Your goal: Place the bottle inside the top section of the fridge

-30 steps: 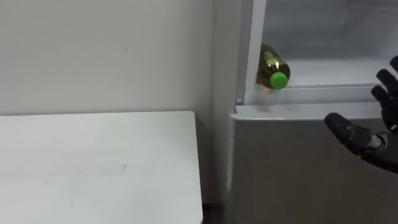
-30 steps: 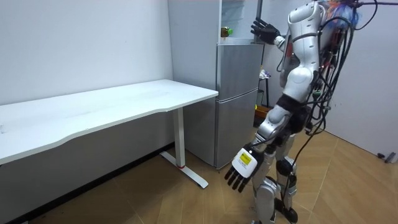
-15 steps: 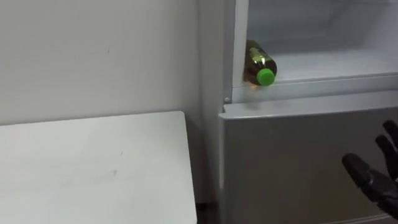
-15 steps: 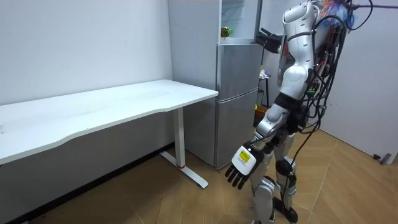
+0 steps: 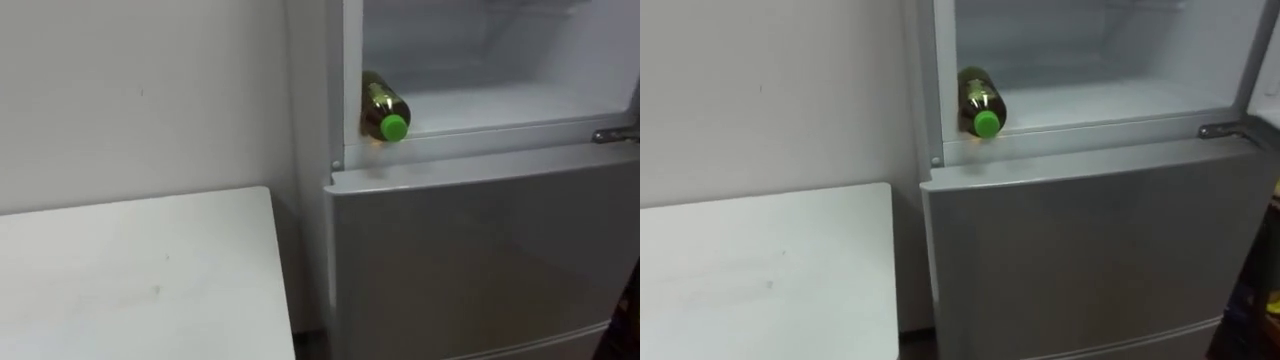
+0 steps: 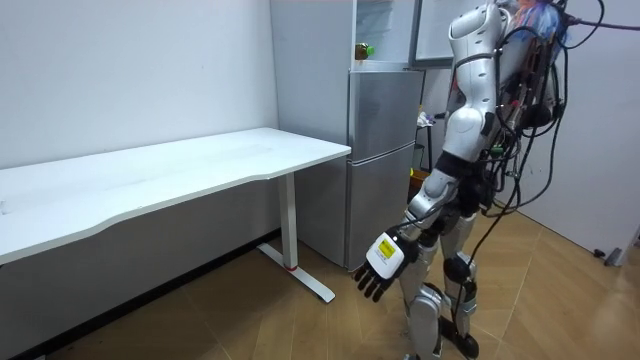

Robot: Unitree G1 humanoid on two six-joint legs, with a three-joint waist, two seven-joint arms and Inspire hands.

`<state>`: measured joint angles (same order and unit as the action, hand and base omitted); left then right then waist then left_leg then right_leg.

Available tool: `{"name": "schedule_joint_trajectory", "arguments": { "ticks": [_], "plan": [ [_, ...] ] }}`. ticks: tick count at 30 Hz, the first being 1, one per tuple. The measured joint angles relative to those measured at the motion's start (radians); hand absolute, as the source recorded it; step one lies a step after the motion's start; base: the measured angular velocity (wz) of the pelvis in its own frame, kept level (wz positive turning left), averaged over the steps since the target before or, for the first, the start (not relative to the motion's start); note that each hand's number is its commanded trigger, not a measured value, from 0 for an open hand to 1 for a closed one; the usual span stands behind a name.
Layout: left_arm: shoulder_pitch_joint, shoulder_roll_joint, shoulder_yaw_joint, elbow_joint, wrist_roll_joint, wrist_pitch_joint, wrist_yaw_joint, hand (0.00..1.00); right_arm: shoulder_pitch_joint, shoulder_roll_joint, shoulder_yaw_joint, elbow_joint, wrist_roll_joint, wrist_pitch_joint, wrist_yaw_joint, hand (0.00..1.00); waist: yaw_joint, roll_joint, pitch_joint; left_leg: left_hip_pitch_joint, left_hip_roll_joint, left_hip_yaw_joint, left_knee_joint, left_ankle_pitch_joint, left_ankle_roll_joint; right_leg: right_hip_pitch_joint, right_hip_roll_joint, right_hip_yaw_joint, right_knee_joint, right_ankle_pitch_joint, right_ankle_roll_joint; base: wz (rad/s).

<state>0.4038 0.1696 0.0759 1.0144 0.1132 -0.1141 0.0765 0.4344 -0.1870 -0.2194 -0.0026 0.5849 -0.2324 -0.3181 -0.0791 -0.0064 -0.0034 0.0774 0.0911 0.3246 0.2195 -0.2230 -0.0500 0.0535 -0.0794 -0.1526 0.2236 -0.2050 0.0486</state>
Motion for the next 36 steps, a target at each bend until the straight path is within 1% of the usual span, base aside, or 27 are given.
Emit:
{"name": "schedule_joint_trajectory", "arguments": {
  "ticks": [1,3,4,5,6,9,11,13,15,19,20,21,24,26,27,29,32,35,36],
  "plan": [
    [0.0,0.0,0.0,0.0,0.0,0.0,0.0,0.0,0.003,0.005,0.0,0.004,0.001,0.0,-0.012,0.0,-0.002,0.001,-0.0003,-0.001,0.0,0.0,0.0,0.0,0.0,0.0,0.0,0.0,-0.002,0.0,0.0,0.0],
    [0.0,0.006,0.001,-0.001,-0.001,0.0,0.0,0.0,0.002,0.015,-0.002,0.077,-0.004,-0.028,-0.058,0.0,-0.005,0.008,0.0002,-0.001,0.0,-0.001,-0.001,-0.001,0.0,0.001,0.0,-0.003,-0.004,0.0,0.0,0.0],
    [0.0,0.006,0.001,-0.001,-0.001,0.0,0.002,0.0,-0.003,0.015,-0.002,0.106,-0.006,-0.03,-0.075,0.0,-0.004,0.007,-0.0001,0.001,0.0,-0.001,-0.002,-0.001,0.0,0.001,0.0,-0.003,-0.003,0.0,0.0,0.0],
    [0.0,0.006,0.001,-0.001,-0.001,0.0,0.003,0.0,-0.013,0.015,-0.006,0.155,-0.006,-0.029,-0.116,0.0,-0.003,0.008,-0.0014,0.002,0.0,-0.001,-0.007,-0.001,0.0,0.001,0.0,-0.003,-0.003,0.0,0.001,0.0],
    [0.0,0.005,0.001,-0.001,-0.002,0.0,0.003,0.0,-0.014,0.018,-0.012,0.181,-0.004,-0.029,-0.156,0.0,-0.001,0.013,-0.001,0.002,-0.001,0.0,-0.008,-0.001,0.0,0.0,0.0,-0.003,-0.003,0.0,0.001,0.0],
    [0.002,0.005,0.002,-0.001,-0.004,0.0,0.003,0.0,-0.015,0.02,-0.033,0.191,0.001,-0.029,-0.238,0.0,-0.003,0.021,-0.0016,0.004,-0.002,0.0,-0.015,-0.001,0.0,0.001,0.0,-0.003,-0.004,-0.002,0.001,0.0],
    [0.003,0.005,0.002,0.0,-0.015,-0.001,0.001,0.0,-0.019,0.02,-0.054,0.191,0.001,-0.036,-0.285,0.0,-0.003,0.018,-0.0019,0.005,-0.002,0.0,-0.015,-0.001,-0.001,0.005,0.0,-0.005,-0.004,-0.004,0.002,0.0],
    [0.004,0.005,0.002,0.001,-0.043,-0.001,0.0,0.0,-0.025,0.02,-0.079,0.191,0.001,-0.059,-0.349,0.0,-0.003,0.011,-0.0012,0.005,-0.002,0.0,-0.014,-0.001,-0.001,0.005,0.0,-0.005,-0.004,-0.006,0.002,0.0],
    [0.005,0.005,0.003,0.015,-0.043,-0.006,0.0,0.0,-0.033,0.02,-0.096,0.185,-0.001,-0.073,-0.402,0.0,-0.001,0.005,-0.0008,0.005,-0.003,-0.001,-0.014,-0.001,-0.001,0.004,-0.001,-0.005,-0.002,-0.008,0.002,0.0],
    [0.017,0.005,0.004,0.021,-0.042,-0.008,-0.005,0.0,-0.037,0.02,-0.147,0.111,0.0,-0.084,-0.5,0.0,-0.001,-0.004,0.0008,0.005,-0.004,-0.001,-0.014,-0.001,-0.001,-0.002,-0.002,-0.005,-0.005,-0.01,0.002,0.0],
    [0.022,0.005,0.004,0.016,-0.042,-0.01,-0.008,0.0,-0.038,0.019,-0.163,0.066,-0.002,-0.092,-0.531,0.0,0.0,-0.005,0.0004,0.005,-0.004,-0.002,-0.014,-0.001,-0.001,-0.001,-0.002,-0.007,-0.004,-0.01,0.002,0.0],
    [0.022,0.005,0.005,0.016,-0.042,-0.013,-0.009,0.0,-0.04,0.015,-0.174,0.024,-0.006,-0.108,-0.558,0.0,-0.001,-0.006,0.0006,0.004,-0.004,-0.004,-0.014,-0.001,-0.001,-0.001,-0.002,-0.01,-0.004,-0.01,0.002,0.04],
    [0.021,0.005,0.008,0.024,-0.042,-0.027,-0.016,0.0,-0.045,0.01,-0.208,-0.046,-0.043,-0.137,-0.609,0.0,-0.002,-0.012,0.0001,0.002,-0.007,-0.014,-0.014,-0.001,-0.001,0.005,-0.004,-0.018,-0.004,-0.011,0.003,0.09],
    [0.021,0.005,0.008,0.031,-0.042,-0.028,-0.023,0.0,-0.054,-0.003,-0.215,-0.096,-0.046,-0.143,-0.639,0.0,-0.002,-0.013,0.0003,0.004,-0.01,-0.015,-0.014,-0.001,0.0,0.007,-0.007,-0.018,-0.004,-0.012,0.005,0.0],
    [0.02,0.008,0.008,0.036,-0.042,-0.035,-0.024,0.0,-0.066,-0.014,-0.219,-0.11,-0.046,-0.154,-0.65,0.0,-0.002,-0.015,0.0005,0.003,-0.011,-0.016,-0.014,-0.001,0.0,0.007,-0.008,-0.018,-0.004,-0.012,0.006,0.0],
    [0.02,0.013,0.008,0.045,-0.042,-0.046,-0.028,0.0,-0.082,-0.022,-0.227,-0.137,-0.047,-0.163,-0.666,0.0,0.0,-0.02,0.0007,0.002,-0.012,-0.017,-0.014,-0.001,0.0,0.005,-0.008,-0.018,-0.005,-0.013,0.007,0.0],
    [0.02,0.015,0.009,0.064,-0.04,-0.048,-0.029,0.0,-0.104,-0.035,-0.244,-0.155,-0.083,-0.178,-0.68,0.0,0.0,-0.03,0.0003,0.001,-0.013,-0.02,-0.016,-0.001,0.0,0.0,-0.01,-0.018,-0.003,-0.02,0.009,0.0],
    [0.02,0.015,0.017,0.067,-0.037,-0.048,-0.029,0.0,-0.108,-0.051,-0.265,-0.206,-0.093,-0.188,-0.705,0.0,0.004,-0.032,-0.0001,0.002,-0.014,-0.022,-0.022,-0.001,0.0,-0.001,-0.009,-0.02,-0.005,-0.02,0.009,0.0],
    [0.02,0.014,0.03,0.071,-0.038,-0.049,-0.028,0.0,-0.119,-0.054,-0.281,-0.213,-0.139,-0.189,-0.714,0.0,0.005,-0.033,-0.0006,0.006,-0.014,-0.023,-0.023,-0.001,0.0,0.003,-0.009,-0.02,-0.002,-0.02,0.008,0.0]
  ]
}}
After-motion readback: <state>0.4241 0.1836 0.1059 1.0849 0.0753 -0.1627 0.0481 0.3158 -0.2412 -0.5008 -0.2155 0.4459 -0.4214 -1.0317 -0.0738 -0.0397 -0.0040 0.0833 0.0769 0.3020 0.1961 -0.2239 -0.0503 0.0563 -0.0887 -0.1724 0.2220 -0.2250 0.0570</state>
